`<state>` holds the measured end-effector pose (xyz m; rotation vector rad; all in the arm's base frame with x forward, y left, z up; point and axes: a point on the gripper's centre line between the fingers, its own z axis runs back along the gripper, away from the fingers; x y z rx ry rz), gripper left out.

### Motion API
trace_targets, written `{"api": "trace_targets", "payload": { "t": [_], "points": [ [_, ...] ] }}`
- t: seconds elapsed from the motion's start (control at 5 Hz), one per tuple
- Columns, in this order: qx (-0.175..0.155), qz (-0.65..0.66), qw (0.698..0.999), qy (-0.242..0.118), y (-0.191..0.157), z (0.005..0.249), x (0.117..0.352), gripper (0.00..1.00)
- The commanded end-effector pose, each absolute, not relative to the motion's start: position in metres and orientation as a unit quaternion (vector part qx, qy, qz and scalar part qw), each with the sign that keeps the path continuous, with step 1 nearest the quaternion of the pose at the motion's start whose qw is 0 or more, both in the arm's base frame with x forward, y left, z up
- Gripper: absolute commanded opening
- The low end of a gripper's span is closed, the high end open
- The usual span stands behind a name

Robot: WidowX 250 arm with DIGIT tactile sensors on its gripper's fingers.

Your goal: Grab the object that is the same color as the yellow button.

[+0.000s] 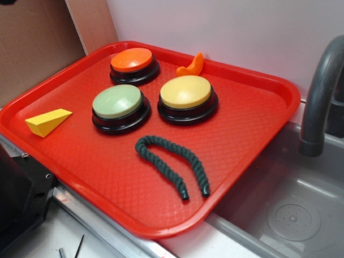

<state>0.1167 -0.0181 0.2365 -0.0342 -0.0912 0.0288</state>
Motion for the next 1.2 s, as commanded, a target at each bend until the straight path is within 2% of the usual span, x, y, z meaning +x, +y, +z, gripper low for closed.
{"api": "trace_targets", "payload": {
  "t": [0.0,0.2,0.4,0.6,0.8,1.0],
  "points": [
    [-0.017,0.014,0.999,-0.046,-0.018,0.236,0.117,1.00],
    [0.003,0.079,0.997,-0.010,0.029,0.186,0.132,1.00],
    [0.032,0.062,0.997,-0.025,0.059,0.144,0.143,1.00],
    [0.039,0.031,0.997,-0.051,0.079,0.124,0.135,1.00],
    [0.032,0.018,0.996,-0.085,0.095,0.113,0.114,1.00],
    [0.022,0.043,0.995,-0.085,0.103,0.103,0.098,1.00]
  ]
}}
